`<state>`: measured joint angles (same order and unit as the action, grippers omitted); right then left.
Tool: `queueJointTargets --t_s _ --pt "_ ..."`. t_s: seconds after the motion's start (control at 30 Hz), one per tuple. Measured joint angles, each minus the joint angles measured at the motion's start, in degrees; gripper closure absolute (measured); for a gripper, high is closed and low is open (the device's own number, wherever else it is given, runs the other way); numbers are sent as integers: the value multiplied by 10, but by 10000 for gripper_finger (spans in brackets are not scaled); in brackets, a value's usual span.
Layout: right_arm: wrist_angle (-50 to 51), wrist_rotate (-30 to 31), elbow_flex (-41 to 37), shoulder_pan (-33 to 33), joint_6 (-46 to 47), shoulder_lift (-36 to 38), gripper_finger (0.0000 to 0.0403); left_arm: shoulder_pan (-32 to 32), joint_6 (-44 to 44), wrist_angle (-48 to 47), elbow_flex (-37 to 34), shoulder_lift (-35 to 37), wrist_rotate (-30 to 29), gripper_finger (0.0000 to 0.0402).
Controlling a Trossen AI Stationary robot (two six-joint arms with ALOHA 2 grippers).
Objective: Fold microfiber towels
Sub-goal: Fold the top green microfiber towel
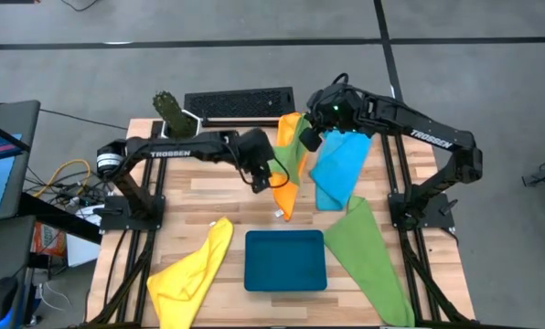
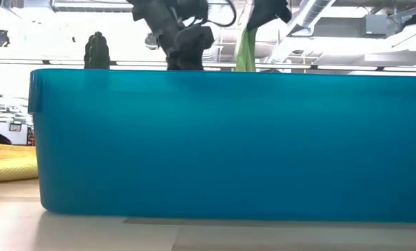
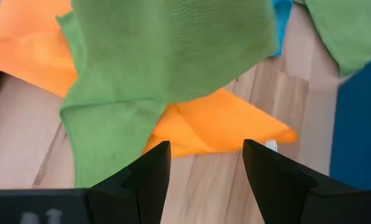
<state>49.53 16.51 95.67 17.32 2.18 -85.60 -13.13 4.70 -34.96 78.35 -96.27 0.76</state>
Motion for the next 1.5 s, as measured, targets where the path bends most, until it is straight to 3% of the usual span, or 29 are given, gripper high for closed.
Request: queueJointTargets --t_s 0.17,0.33,0.47,0.6,0.7,0.8,0.97,1.03,1.1,1.2,1.33,1.5 --pt "-3 1 -3 25 23 0 379 47 40 41 0 0 -82 208" --pt "-28 1 -3 31 24 0 386 76 55 127 0 -4 -209 208" --pt "-44 1 -3 31 32 0 386 83 53 206 2 -20 -250 208" --pt "-47 7 -3 31 51 -1 380 83 95 188 0 -41 -263 208" --pt "-37 48 -3 33 54 0 385 85 115 181 -1 -42 -271 208" --pt "9 92 -3 48 72 0 390 89 124 180 0 -39 -282 208" --pt "122 91 -17 79 135 1 378 91 128 176 0 -11 -287 208" --pt "162 75 -38 81 160 0 377 90 130 173 0 -7 -286 208" --pt "192 20 -60 82 181 0 382 90 133 167 0 -7 -273 208" --pt "166 -56 -90 76 184 0 389 89 136 171 0 -15 -232 208" --pt "103 -72 -98 65 180 0 383 88 116 236 -1 -57 -209 208" --pt "69 -71 -98 76 175 0 380 79 85 381 0 -108 -227 208"
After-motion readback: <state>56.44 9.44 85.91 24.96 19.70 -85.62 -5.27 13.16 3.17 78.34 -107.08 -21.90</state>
